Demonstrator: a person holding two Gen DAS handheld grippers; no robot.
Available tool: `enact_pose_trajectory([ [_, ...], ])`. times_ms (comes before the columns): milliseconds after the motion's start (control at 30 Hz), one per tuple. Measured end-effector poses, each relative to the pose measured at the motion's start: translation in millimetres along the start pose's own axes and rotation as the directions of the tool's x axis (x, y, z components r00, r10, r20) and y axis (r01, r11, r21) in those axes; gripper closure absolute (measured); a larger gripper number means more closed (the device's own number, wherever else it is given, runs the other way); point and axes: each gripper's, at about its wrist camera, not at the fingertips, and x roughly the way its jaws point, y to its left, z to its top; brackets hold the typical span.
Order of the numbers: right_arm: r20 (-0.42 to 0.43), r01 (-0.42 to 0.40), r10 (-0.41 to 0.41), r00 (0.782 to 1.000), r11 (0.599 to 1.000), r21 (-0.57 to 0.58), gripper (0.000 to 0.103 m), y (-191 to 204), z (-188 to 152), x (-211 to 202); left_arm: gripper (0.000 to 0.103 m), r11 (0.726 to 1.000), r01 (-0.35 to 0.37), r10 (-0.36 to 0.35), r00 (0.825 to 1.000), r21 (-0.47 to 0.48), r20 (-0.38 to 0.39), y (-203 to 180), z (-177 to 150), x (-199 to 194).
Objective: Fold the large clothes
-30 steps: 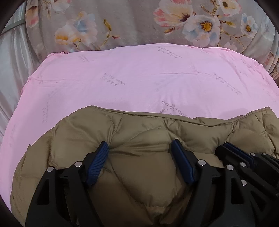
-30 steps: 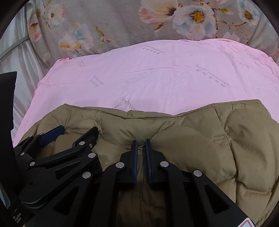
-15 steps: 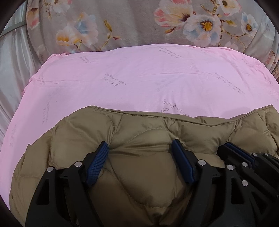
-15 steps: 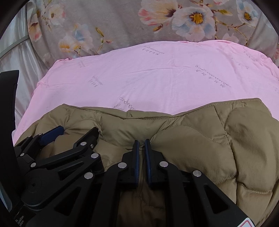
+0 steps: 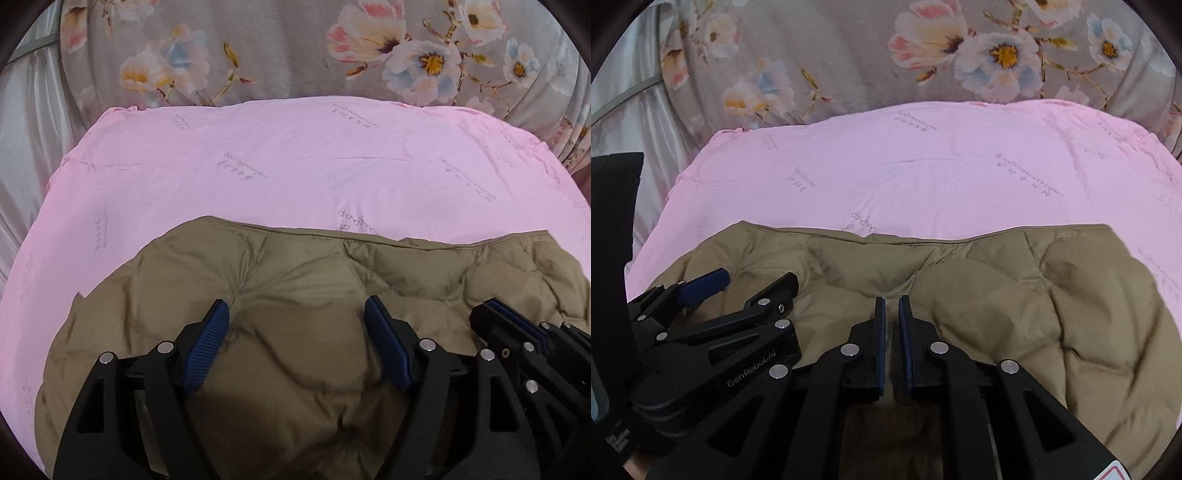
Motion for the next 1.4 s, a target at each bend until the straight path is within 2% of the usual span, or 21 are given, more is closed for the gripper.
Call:
enact_pose_trajectory([
  [67,-0.009,-0.011,0.011,1.000,1.000,-0.029,0.091,9,-10,-10,0.030,1.000,0.019,-0.019,1.000,-0.004,0.002,4,-9,-18],
  [200,-0.011,0.004,-0.004,1.000,1.000,-0.025,0.091,14,-24,-7,0.029,1.000,-0.008,0.008,1.000,0.004,0.004,3,-27,-20],
  [433,-0.004,-0.018,0.018,1.000,1.000,0.017,0.092,5,-35,3,0.027,0.995,-0.088,0.086,0.995,0.045,0.050,-11,-38,-15],
  [767,0.005,0.013,-0.013,1.000,1.000,0.004,0.093,10,-41,6,0.027,0.990,-0.129,0.126,0.990,0.054,0.058,-15,-43,-10],
  [1200,0.004,0.010,-0.010,1.000,1.000,0.013,0.093,8,-40,7,0.027,0.992,-0.121,0.119,0.991,0.043,0.055,-14,-43,-8],
  [1333,0.004,-0.019,0.019,1.000,0.997,0.078,0.092,1,-36,4,0.026,0.999,-0.049,0.049,0.998,0.005,0.049,-1,-42,-18],
  [1400,-0.013,-0.016,0.017,1.000,0.997,0.076,0.092,1,-31,5,0.026,1.000,-0.026,0.027,0.998,-0.016,0.048,7,-46,-29],
])
